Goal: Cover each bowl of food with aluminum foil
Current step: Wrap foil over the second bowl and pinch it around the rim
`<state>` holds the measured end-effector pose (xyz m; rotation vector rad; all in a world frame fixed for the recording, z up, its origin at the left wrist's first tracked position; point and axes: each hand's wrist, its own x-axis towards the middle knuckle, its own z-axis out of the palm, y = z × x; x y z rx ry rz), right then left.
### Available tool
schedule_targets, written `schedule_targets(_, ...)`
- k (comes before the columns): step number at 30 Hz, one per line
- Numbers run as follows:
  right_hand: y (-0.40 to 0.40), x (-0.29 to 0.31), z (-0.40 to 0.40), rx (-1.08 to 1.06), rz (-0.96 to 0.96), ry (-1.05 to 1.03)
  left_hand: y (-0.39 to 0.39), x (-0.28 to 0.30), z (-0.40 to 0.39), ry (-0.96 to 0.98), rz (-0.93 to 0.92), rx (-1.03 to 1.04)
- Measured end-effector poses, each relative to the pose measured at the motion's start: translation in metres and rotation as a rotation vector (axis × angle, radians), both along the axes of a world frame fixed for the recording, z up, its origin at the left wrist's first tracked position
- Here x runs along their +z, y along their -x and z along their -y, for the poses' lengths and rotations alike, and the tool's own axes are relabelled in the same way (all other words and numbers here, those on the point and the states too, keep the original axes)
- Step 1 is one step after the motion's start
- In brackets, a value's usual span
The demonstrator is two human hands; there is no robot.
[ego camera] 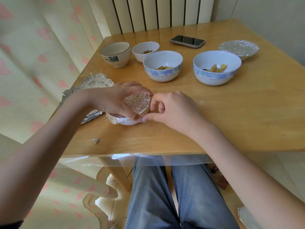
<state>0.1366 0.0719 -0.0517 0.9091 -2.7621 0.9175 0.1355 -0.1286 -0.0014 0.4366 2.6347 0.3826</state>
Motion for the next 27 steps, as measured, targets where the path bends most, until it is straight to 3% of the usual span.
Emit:
schedule_targets(7,0.02,-0.006,-0.001,0.021,0.106,0.149,-0.002,0.002,-0.002,0.001,0.005,0.078)
schedule_targets(16,0.0,-0.019,-0.01,0.027,0.153,0.201,-0.016,0.003,-0.029,0.182,-0.054,0.453)
schedule_targets(23,-0.009,-0.022,-0.016,0.034,0.202,0.22,-0.023,0.01,-0.034,0.334,0.009,0.506)
schedule_targets(27,-0.009,-0.022,-0.018,0.031,0.215,0.233,-0.026,0.008,-0.026,0.284,0.023,0.414)
